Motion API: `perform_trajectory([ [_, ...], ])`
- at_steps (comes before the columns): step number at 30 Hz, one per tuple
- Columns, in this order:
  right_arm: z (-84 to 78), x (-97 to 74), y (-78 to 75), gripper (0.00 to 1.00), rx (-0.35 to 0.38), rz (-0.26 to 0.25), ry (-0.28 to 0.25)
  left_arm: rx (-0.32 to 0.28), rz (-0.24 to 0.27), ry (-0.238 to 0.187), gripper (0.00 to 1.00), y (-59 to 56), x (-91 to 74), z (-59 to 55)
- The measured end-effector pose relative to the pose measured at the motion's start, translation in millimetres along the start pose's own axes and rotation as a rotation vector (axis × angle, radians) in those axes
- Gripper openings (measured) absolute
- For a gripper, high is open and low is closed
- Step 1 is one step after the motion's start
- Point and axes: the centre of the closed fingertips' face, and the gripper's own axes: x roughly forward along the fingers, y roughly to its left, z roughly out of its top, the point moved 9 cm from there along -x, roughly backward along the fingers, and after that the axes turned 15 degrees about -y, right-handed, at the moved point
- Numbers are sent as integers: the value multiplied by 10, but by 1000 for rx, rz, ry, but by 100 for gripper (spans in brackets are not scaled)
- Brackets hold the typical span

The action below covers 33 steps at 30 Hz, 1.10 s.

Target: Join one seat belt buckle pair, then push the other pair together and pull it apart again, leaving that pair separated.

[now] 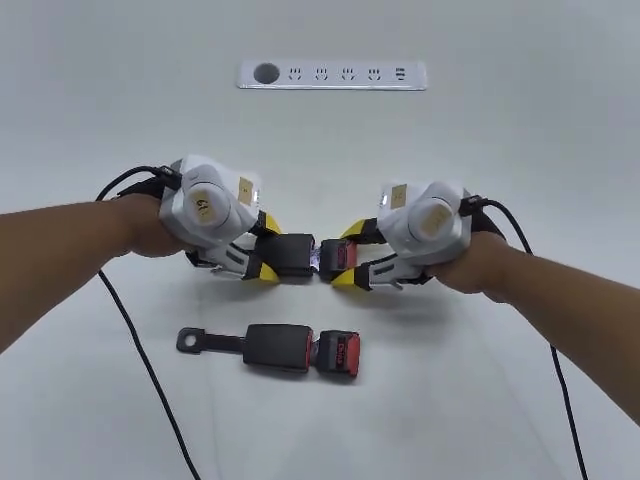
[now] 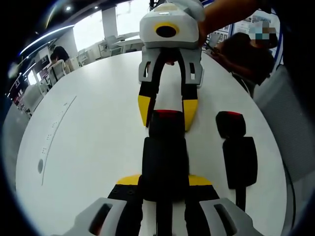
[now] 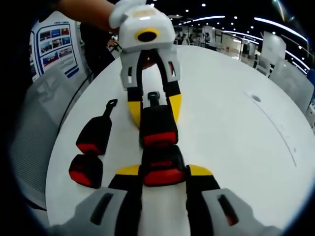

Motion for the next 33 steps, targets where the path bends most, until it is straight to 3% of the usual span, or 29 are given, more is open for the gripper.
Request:
perform_trajectory([
  [23,-10,-16,11,34,-7,1,-11,9,-12,2,33,-1,-7,12],
  [33,-78,-153,7,34,-1,-7,-3,14,-15,14,34,-5,-8,26],
])
